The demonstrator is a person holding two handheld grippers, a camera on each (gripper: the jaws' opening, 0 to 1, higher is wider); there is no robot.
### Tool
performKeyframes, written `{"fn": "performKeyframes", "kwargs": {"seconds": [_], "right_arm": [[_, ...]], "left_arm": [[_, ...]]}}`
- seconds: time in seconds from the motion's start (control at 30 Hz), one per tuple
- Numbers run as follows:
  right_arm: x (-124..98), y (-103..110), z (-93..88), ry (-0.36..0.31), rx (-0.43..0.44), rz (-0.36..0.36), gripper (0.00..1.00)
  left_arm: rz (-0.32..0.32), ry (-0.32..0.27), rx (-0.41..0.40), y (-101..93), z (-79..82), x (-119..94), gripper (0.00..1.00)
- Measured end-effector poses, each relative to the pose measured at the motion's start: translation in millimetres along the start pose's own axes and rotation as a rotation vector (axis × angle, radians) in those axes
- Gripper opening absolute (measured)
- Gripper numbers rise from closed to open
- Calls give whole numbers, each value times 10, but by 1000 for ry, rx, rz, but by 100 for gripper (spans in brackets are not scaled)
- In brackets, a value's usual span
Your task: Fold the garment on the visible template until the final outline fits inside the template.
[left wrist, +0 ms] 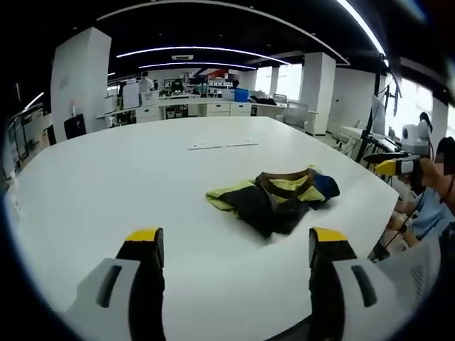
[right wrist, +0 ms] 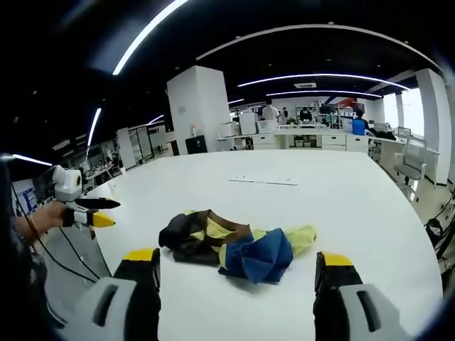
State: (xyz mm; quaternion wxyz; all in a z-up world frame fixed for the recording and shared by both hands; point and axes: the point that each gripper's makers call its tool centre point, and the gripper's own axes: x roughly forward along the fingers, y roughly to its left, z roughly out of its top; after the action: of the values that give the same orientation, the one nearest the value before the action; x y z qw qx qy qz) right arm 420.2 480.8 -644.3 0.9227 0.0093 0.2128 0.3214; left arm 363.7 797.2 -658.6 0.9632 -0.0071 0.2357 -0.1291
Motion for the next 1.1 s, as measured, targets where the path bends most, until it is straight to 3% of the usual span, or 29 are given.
{"fn": "performKeyframes", "kwargs": {"seconds": [0.23, 0.33, 0.53, 0.67, 0.9, 1.1], "right_arm": [[64, -1, -52, 30, -8, 27, 78], [97, 23, -46, 31, 0, 42, 71], [193, 103, -46, 33, 51, 90, 50], [289, 141, -134, 58, 66, 113, 44], [427, 154, -296, 103, 66, 146, 35], [540, 81, -385, 124, 48, 138, 27]], "left_arm": [[-16, 3, 14, -59, 52, 66, 73], [-63, -16, -37, -166, 99, 125, 71], [-104, -9, -42, -329, 175, 287, 63], [-116, -11, -44, -397, 214, 417, 58], [-121, 37, 2, -479, 134, 656, 41], [-133, 71, 21, -532, 41, 843, 32]]}}
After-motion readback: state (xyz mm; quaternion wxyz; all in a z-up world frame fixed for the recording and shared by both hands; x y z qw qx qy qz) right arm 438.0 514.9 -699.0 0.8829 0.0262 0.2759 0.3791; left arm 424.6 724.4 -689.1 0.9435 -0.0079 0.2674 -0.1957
